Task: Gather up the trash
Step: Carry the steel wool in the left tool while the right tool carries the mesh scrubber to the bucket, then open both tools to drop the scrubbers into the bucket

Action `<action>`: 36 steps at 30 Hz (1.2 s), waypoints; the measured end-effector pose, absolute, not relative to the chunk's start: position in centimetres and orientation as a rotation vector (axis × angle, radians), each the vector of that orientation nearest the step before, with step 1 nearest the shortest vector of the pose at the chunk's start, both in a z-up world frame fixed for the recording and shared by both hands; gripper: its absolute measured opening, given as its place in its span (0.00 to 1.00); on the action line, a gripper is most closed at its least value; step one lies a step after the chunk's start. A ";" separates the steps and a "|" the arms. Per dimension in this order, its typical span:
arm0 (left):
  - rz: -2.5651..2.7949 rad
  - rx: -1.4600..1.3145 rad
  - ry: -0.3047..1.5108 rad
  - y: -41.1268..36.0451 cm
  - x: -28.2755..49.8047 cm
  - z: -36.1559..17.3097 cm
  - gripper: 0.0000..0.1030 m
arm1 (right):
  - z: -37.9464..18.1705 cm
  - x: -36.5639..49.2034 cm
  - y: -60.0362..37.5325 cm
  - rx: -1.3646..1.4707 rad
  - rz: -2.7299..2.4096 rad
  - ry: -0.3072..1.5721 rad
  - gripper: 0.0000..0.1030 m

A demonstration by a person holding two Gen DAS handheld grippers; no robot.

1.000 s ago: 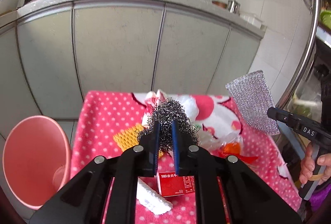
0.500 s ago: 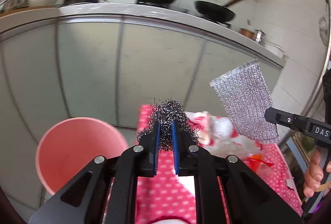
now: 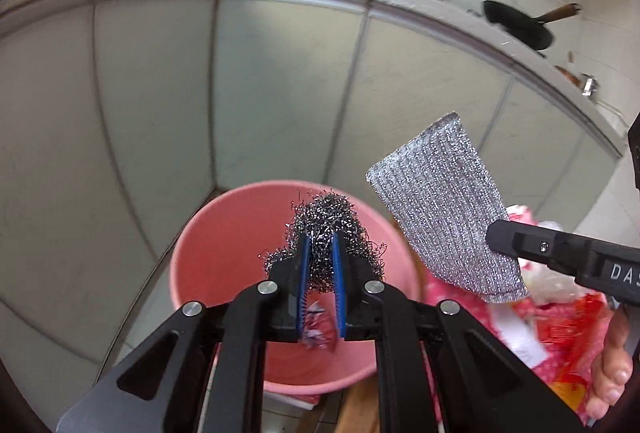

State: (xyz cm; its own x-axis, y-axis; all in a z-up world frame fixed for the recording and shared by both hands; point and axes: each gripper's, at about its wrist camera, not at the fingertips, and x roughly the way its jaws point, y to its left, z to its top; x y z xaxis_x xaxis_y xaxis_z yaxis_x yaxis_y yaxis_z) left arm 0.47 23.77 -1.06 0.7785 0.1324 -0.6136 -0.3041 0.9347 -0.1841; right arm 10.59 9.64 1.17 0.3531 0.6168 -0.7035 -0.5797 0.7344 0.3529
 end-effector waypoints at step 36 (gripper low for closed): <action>0.372 -0.294 0.728 26.6 2.1 -6.1 0.33 | -3.3 10.3 15.7 -0.107 0.729 0.990 0.18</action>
State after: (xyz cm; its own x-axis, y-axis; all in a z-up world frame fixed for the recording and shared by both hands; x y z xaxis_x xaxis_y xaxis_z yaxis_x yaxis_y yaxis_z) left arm 2.12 26.60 -6.07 0.6864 0.2265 -0.6910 -0.4273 0.8945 -0.1313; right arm 10.31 15.66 -3.32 0.3355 0.5106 -0.7917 -0.6040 0.7615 0.2351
